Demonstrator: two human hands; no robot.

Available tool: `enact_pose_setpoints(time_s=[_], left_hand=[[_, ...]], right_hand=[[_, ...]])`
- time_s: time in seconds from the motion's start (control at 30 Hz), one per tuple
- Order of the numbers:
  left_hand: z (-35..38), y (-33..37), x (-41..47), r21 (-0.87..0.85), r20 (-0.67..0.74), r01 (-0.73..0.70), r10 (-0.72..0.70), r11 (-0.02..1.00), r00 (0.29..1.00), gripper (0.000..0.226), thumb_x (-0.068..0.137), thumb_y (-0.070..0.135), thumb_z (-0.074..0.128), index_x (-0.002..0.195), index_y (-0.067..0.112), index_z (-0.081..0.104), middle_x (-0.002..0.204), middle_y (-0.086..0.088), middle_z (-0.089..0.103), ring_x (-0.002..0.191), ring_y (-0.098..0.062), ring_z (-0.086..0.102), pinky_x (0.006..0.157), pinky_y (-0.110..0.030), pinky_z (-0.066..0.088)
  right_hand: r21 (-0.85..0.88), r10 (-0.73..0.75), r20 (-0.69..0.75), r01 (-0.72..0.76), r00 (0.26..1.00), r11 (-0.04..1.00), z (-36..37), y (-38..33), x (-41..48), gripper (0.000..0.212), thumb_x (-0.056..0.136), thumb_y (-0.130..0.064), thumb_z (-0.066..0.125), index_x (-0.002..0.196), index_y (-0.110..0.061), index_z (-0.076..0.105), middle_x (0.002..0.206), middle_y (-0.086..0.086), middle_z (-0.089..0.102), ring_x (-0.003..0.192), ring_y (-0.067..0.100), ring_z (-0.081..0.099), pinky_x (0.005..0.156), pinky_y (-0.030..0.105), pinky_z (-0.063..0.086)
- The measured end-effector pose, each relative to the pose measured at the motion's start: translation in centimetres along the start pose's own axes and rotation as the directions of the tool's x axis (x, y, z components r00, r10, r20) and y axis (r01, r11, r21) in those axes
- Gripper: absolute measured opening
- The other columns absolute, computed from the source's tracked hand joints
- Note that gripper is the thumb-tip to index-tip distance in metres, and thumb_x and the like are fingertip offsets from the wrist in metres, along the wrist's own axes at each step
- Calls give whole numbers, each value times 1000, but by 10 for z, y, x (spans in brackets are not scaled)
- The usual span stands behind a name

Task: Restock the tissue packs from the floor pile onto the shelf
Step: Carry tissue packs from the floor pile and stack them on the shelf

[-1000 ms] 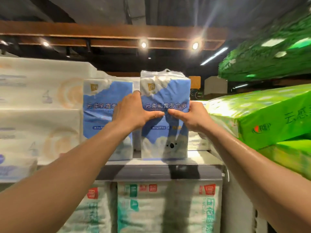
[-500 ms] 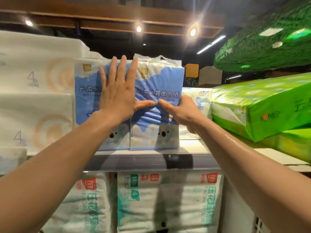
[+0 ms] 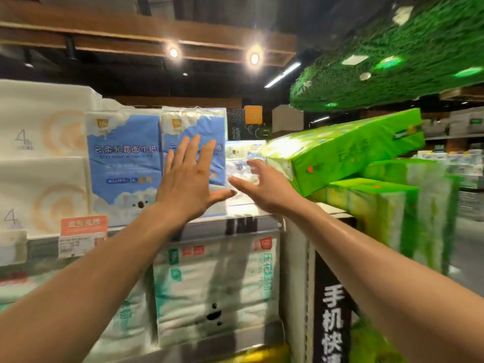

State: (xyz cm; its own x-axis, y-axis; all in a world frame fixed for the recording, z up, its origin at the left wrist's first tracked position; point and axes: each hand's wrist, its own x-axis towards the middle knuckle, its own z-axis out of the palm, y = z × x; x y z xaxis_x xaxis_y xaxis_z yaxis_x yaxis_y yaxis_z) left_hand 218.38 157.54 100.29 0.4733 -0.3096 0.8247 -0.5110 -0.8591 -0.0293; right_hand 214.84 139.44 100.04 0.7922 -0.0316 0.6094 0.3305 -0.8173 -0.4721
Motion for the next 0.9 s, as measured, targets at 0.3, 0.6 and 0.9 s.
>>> enact_pose_setpoints(time_s=[0.3, 0.6, 0.9], left_hand=[[-28, 198, -57, -121, 38, -140, 146, 983, 989, 111, 66, 70, 73, 152, 13, 32, 158, -20, 28, 147, -38, 23, 118, -56, 22], [-55, 481, -106, -349, 133, -326, 391, 879, 911, 115, 69, 79, 61, 155, 15, 20, 158, -18, 25, 146, -37, 22, 118, -54, 25], [-26, 794, -176, -674, 172, -448, 715, 587, 678, 106, 73, 74, 64, 153, 16, 27, 157, -15, 29, 143, -34, 31, 117, -43, 24]], right_hand=[[-437, -37, 7, 36, 999, 899, -165, 49, -177, 68, 93, -49, 66, 146, -10, 45, 148, 12, 51, 138, 28, 44, 109, 34, 33], [-708, 230, -31, -184, 973, 682, -384, 135, -375, 75, 93, -58, 58, 150, -13, 37, 153, 12, 42, 139, 31, 38, 113, 45, 37], [-708, 583, -359, -620, 729, 338, -573, 271, -641, 77, 91, -64, 57, 146, -12, 43, 150, 14, 44, 138, 35, 40, 111, 47, 38]])
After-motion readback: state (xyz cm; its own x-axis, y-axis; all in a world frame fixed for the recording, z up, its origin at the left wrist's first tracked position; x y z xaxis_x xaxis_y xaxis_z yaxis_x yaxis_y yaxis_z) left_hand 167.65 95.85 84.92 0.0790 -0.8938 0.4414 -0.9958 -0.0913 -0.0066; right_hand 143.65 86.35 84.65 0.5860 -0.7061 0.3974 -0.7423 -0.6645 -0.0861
